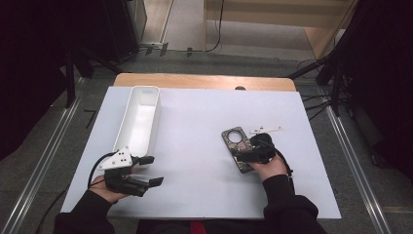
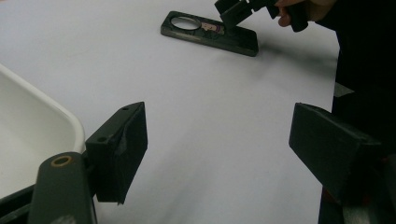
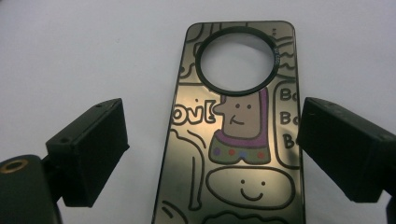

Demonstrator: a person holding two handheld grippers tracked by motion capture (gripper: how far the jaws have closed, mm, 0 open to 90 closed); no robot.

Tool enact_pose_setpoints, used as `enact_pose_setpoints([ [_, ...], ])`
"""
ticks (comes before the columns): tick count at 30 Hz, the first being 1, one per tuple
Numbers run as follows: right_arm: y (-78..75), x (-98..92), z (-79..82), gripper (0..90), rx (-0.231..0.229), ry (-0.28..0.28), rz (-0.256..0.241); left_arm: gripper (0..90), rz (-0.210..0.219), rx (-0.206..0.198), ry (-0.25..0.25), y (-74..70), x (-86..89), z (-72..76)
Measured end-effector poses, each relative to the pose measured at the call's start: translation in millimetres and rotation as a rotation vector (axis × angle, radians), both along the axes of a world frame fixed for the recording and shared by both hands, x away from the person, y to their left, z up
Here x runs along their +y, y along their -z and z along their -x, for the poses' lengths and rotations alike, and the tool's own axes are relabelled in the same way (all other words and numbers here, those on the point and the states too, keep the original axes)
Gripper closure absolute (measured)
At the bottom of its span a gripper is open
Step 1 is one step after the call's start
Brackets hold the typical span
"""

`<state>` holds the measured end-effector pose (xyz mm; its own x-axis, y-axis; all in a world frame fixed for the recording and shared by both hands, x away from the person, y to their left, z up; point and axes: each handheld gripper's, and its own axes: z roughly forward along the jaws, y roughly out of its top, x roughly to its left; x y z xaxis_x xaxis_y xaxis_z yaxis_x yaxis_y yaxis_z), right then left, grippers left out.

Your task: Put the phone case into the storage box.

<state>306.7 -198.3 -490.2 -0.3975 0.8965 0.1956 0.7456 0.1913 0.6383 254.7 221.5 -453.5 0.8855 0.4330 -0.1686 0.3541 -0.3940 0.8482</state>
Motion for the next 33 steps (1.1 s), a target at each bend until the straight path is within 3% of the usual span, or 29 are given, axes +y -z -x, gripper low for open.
enact_pose_setpoints([
  [11, 5.8, 0.7, -2.4, 7.6, 0.021, -0.002, 0.057, 19.4, 0.000, 0.000, 0.000, 0.0, 0.1, 0.0],
  [33, 17.2, 3.1, -5.6, 7.6, 0.065, -0.012, 0.111, 19.3, 0.003, 0.001, -0.002, -0.1, 0.0, 0.2],
])
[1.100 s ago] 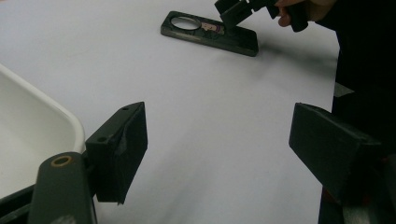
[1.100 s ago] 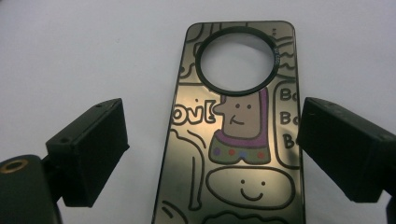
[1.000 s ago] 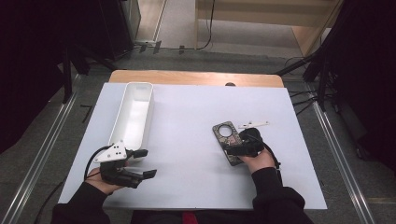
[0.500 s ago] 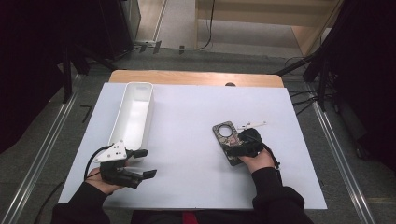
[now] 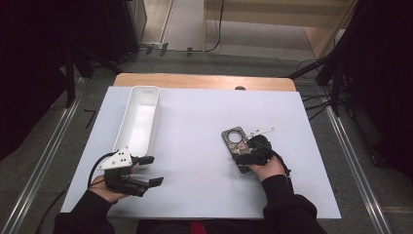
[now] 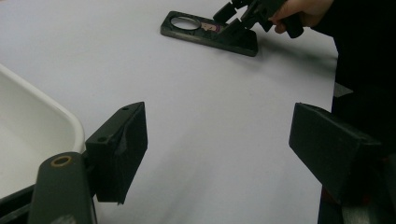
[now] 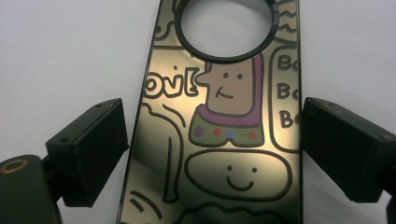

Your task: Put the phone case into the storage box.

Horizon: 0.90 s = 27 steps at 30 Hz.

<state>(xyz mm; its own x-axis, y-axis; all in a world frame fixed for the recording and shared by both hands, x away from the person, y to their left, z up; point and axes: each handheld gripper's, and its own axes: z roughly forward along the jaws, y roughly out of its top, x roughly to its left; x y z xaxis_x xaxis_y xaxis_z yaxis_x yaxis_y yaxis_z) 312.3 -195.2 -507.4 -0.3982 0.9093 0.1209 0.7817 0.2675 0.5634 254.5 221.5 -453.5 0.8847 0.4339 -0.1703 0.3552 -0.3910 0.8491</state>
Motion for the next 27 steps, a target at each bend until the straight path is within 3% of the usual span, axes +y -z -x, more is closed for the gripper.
enact_pose_setpoints([
  [11, 1.2, 2.9, 0.2, 7.6, 0.002, -0.003, 0.032, 19.4, -0.001, 0.002, 0.001, -0.1, -0.1, -0.1],
  [27, 4.4, 9.8, 3.3, 7.6, -0.029, 0.004, 0.088, 19.4, 0.000, 0.001, 0.000, -0.2, 0.0, 0.1],
])
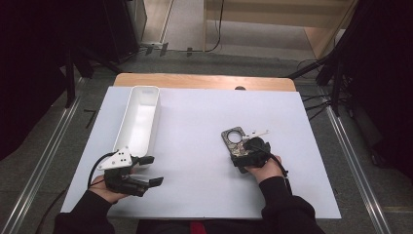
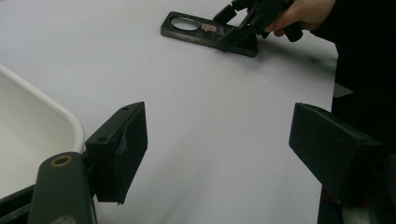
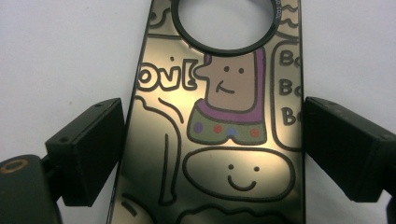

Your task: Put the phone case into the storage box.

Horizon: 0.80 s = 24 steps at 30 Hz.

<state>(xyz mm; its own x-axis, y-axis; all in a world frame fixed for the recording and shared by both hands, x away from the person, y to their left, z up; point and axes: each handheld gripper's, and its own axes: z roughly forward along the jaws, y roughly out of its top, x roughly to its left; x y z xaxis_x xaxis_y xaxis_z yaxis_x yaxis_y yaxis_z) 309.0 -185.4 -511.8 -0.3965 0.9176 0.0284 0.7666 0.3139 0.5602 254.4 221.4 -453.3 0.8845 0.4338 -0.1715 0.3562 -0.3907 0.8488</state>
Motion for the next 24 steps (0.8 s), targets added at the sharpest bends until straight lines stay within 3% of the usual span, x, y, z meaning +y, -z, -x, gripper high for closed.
enact_pose_setpoints([
  [24, 1.0, 0.7, 1.4, 8.7, -0.013, 0.020, -0.007, 19.4, 0.001, -0.001, 0.002, -0.5, -0.3, 0.3],
])
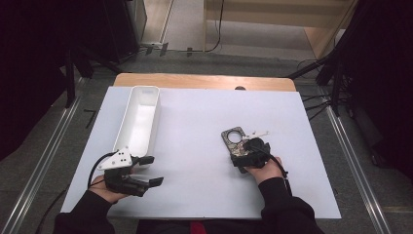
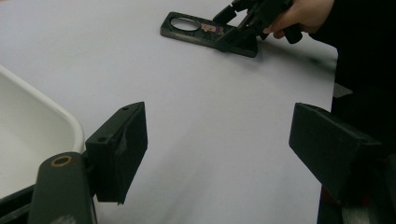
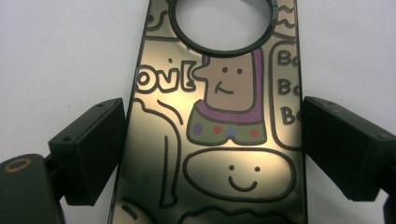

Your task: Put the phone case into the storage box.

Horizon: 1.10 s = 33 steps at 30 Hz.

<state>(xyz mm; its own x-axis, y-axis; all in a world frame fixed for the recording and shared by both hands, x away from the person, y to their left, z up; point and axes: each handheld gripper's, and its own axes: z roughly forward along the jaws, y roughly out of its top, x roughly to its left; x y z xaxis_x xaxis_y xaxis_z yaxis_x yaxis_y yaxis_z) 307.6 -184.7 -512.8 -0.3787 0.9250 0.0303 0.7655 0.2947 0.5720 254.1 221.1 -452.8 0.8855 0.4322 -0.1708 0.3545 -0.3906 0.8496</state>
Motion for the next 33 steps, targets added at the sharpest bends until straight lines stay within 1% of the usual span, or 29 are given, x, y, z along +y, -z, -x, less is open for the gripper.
enact_pose_setpoints([
  [12, -1.2, -1.7, -1.2, 9.1, 0.010, 0.002, -0.010, 19.4, -0.001, -0.001, 0.000, -0.1, -0.1, 0.0],
  [20, -3.2, -4.2, -3.5, 9.2, 0.032, 0.009, -0.039, 19.4, -0.001, -0.002, 0.001, -0.2, 0.0, 0.0],
  [26, -5.0, -8.8, -5.8, 10.4, 0.049, 0.015, -0.085, 19.4, 0.001, -0.001, 0.002, 0.0, -0.1, -0.1],
  [29, -5.7, -9.3, -6.3, 10.4, 0.053, 0.010, -0.086, 19.3, -0.001, -0.002, 0.002, -0.1, -0.1, 0.0],
  [33, -7.3, -11.2, -7.4, 10.5, 0.052, 0.012, -0.102, 19.4, 0.002, -0.001, 0.001, 0.0, 0.0, -0.1],
])
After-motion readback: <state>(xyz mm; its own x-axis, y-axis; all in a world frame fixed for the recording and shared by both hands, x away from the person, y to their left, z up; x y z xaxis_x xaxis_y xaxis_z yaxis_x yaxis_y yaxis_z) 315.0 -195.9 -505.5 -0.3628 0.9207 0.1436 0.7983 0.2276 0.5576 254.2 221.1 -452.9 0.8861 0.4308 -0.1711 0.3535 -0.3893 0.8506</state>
